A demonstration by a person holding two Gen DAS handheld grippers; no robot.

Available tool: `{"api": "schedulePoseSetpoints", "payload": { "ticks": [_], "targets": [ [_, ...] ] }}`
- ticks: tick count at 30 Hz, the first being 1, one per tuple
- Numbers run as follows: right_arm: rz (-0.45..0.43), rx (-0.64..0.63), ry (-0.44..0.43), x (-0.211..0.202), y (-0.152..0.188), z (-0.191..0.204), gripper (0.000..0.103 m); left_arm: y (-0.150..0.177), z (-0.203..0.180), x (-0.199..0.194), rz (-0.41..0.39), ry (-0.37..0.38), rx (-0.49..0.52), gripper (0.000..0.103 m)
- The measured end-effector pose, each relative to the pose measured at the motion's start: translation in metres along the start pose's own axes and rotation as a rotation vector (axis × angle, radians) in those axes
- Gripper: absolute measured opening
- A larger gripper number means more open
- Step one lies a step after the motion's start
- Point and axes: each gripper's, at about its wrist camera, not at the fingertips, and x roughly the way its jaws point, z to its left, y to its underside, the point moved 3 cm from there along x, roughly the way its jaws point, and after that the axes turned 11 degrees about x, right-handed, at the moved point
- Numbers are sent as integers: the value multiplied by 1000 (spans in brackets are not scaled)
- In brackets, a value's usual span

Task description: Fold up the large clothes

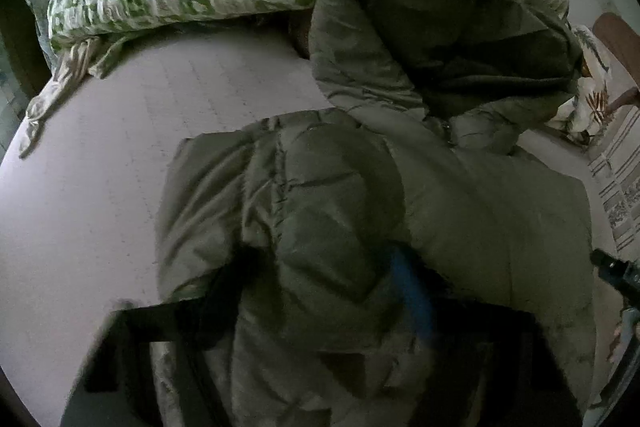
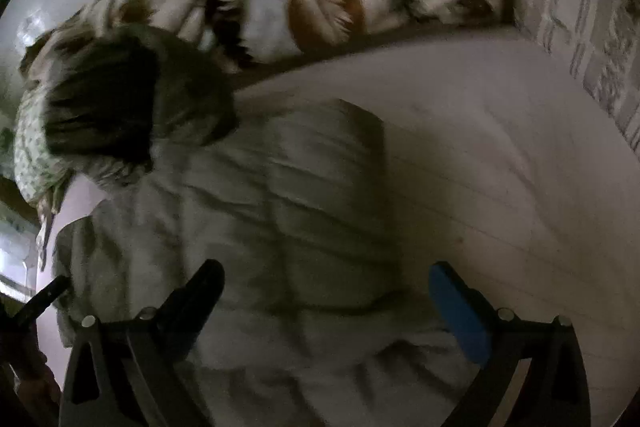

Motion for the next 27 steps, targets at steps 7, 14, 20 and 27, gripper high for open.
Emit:
{"api": "schedulePoseSetpoints", "payload": {
  "ticks": [7,14,20,27],
  "targets": [
    [27,5,-27,10,7,-6,103,0,4,-46,-110,74,-10,20],
    [15,-92,-57,-10,19,18,103,22,16,-95,-153,149,-3,19],
    [79,-150,2,16,39,27,103,50,25,-32,17,79,14,24],
    [177,-276,75,21,44,35,103,54,21,-29,0,65,53,37]
  ]
}}
